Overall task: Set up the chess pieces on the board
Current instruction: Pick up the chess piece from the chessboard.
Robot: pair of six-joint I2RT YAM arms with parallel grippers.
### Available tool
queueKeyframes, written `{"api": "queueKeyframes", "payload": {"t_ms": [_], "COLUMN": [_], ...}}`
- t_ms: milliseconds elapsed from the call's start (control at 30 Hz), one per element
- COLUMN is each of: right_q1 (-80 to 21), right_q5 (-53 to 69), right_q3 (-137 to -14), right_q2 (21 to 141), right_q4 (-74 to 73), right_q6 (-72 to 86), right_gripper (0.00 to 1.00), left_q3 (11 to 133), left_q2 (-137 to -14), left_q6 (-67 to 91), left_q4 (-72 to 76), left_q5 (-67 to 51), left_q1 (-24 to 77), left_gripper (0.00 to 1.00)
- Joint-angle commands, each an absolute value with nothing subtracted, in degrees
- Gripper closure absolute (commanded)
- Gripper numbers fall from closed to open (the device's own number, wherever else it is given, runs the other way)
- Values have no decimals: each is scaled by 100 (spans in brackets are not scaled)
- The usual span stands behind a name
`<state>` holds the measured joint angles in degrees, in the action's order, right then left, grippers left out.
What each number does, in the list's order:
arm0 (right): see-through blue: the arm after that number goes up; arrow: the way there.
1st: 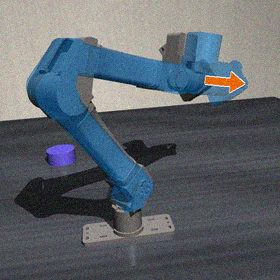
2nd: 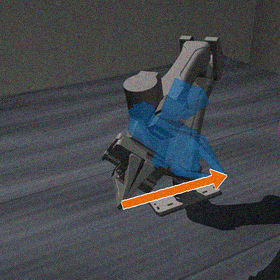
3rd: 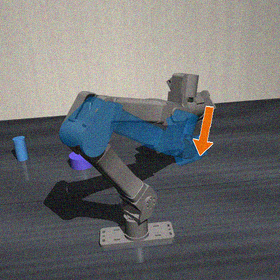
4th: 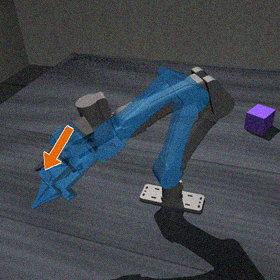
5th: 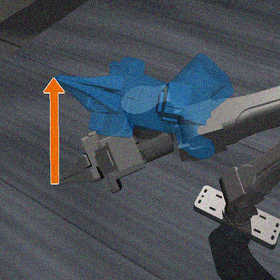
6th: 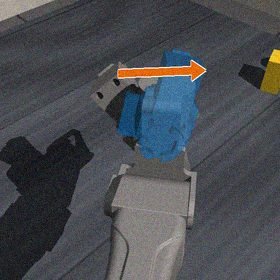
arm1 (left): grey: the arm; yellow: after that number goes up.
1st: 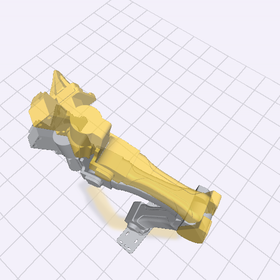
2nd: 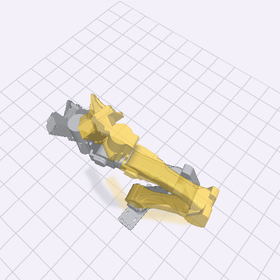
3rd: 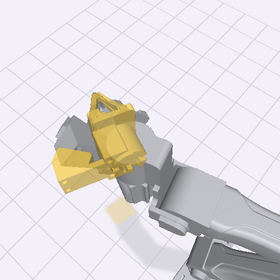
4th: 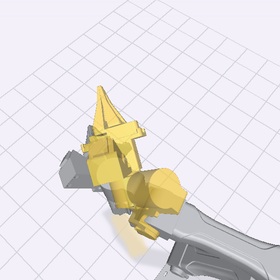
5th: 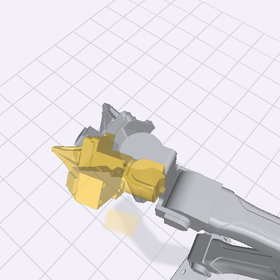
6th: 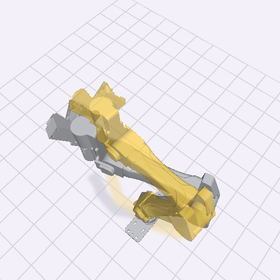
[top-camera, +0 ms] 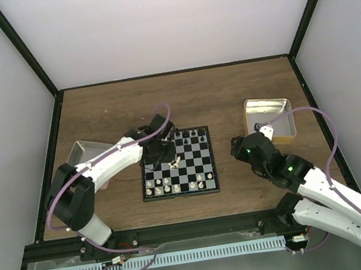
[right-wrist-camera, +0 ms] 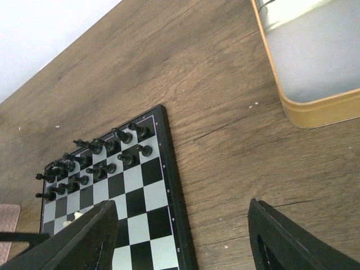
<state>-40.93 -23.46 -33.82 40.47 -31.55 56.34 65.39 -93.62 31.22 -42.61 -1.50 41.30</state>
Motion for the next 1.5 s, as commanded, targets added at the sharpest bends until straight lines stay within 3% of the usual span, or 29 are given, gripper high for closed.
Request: {"api": "queueKeyframes", "payload": {"t_ms": [0, 467, 933, 1467], "right_q1": [-4054, -4052, -4052, -4054], "right_q5": [-2066, -2070, -2092, -2054], "right_q3": [-3595, -3543, -3542, -3551], "right_q2": [4251, 4379, 4348, 4369], "right_q4": [-2850, -2787, -2811, -2731], "right_q6": [5557, 5535, 5544, 5540], "right_gripper": [35, 35, 35, 35], "left_q3": [6534, 6712, 6783, 6817], "left_q2": [-9563, -10129, -10161, -9418], "left_q6": [3168, 2945, 2859, 2727], "left_q4": [-3622, -3674, -3788, -4246], "left_q5": [-63, 11, 70, -384], "left_q1": [4039, 4036, 4038, 4060], "left_gripper": [77, 73, 96, 96]}}
